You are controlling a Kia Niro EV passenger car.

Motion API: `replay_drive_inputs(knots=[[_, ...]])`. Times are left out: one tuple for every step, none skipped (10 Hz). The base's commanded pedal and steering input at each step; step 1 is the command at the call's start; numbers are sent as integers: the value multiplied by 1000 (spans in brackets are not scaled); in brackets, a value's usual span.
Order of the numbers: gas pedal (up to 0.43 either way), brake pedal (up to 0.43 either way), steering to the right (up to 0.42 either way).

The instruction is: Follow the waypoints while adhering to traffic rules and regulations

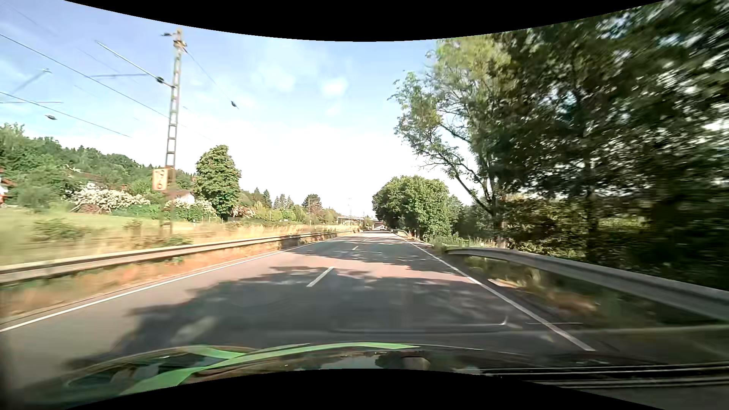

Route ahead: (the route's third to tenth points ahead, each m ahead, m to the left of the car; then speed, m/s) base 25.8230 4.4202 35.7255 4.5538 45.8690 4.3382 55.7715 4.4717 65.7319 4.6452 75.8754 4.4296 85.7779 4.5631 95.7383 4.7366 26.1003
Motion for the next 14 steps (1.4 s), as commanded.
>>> replay_drive_inputs(knots=[[177, 0, -1], [177, 0, -1], [177, 0, -1], [177, 0, -1], [177, 0, -1], [177, 0, -1], [177, 0, -1], [177, 0, -1], [177, 0, -1], [177, 0, -2], [177, 0, -3], [169, 0, -3], [169, 0, -4], [169, 0, -3]])
